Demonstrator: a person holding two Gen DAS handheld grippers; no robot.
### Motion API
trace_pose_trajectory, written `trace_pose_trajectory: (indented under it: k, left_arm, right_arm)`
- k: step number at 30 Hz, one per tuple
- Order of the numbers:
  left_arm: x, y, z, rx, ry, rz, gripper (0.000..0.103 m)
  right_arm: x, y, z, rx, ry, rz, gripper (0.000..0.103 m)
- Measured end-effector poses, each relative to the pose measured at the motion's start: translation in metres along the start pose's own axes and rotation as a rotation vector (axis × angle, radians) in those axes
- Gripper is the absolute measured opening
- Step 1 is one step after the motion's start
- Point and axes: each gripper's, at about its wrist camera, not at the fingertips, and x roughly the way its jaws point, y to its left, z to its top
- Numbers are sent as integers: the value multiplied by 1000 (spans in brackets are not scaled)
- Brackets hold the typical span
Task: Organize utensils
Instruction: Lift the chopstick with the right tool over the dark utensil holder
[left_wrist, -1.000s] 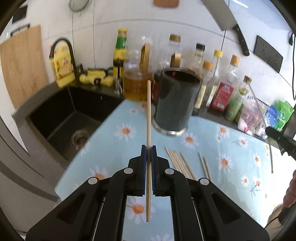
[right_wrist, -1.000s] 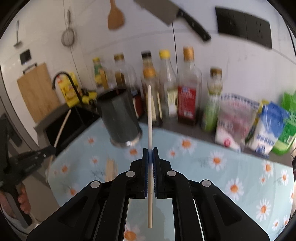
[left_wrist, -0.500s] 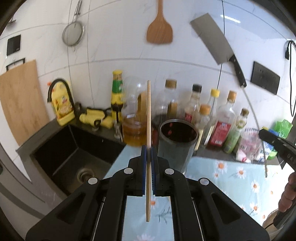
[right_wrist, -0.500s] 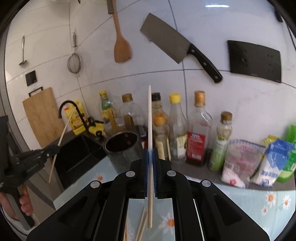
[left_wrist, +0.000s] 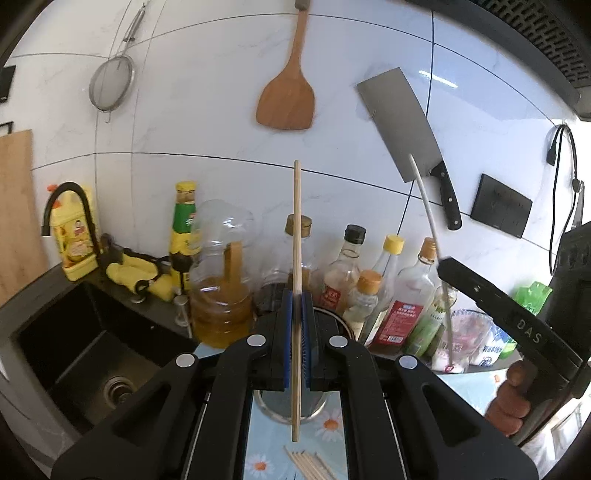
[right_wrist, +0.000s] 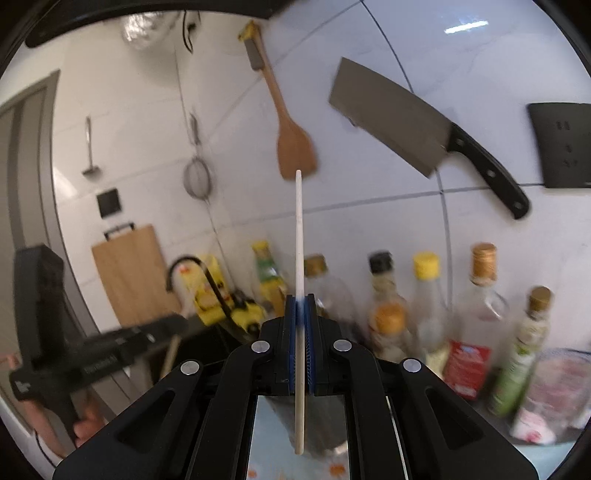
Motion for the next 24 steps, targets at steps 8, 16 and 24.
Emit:
trace_pose_trajectory:
  k: [8, 16, 24]
  left_arm:
    - [26, 14, -2, -33, -74, -72, 5]
    - [59, 23, -8, -75, -78, -137, 5]
    - [82, 19, -13, -88, -105, -200, 5]
  right_arm:
    - [48, -4, -2, 10, -13, 116, 5]
    - [83, -16, -10, 24, 1, 150, 5]
    - [108, -26, -23, 24, 23, 151, 5]
